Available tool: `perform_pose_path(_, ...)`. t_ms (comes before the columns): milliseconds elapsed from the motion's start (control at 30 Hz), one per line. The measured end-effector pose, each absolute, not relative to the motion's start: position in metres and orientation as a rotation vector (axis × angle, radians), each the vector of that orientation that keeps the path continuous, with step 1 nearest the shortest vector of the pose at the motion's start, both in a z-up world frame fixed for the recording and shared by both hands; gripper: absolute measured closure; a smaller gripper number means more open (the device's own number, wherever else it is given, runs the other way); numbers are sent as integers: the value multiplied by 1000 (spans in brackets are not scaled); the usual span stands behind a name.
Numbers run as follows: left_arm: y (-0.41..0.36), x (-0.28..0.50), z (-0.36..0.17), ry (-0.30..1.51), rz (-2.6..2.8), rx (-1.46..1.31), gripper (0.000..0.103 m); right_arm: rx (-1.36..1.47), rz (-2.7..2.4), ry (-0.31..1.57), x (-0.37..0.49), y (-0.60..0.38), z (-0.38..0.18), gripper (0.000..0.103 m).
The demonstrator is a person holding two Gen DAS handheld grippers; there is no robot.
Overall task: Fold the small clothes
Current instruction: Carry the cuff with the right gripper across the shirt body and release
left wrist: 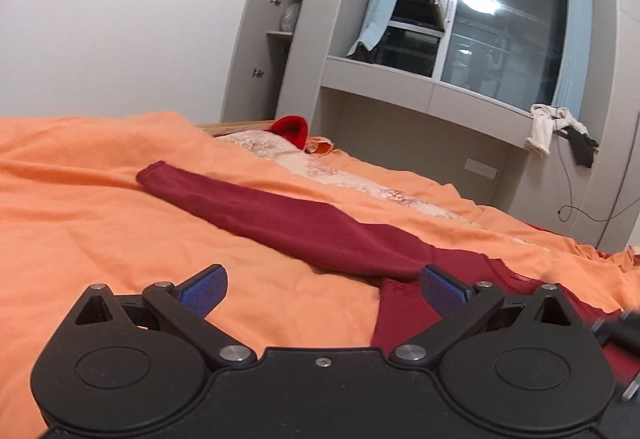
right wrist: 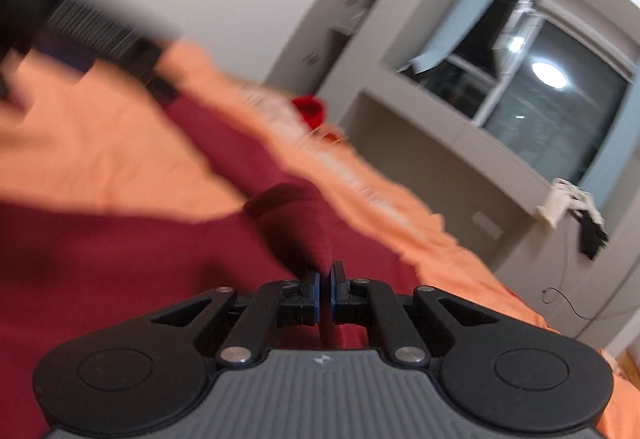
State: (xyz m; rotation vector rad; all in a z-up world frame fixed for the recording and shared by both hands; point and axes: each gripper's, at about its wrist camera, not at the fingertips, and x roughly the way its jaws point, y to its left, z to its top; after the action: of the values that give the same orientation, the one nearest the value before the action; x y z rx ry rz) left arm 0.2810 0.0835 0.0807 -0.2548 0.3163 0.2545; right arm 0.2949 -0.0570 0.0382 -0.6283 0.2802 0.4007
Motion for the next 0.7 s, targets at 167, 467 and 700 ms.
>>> perform_pose_path(167,76,285,78,304,212,-248,1,-738,500,331,272,-48,7,95)
perform_pose_path(467,69,303,65,399,152,-282,1,-777,550,364,228,-90,1,28)
perform_pose_path(700,52,316,53,461,3,-327,1,-580,407,391,222,-169,18,0)
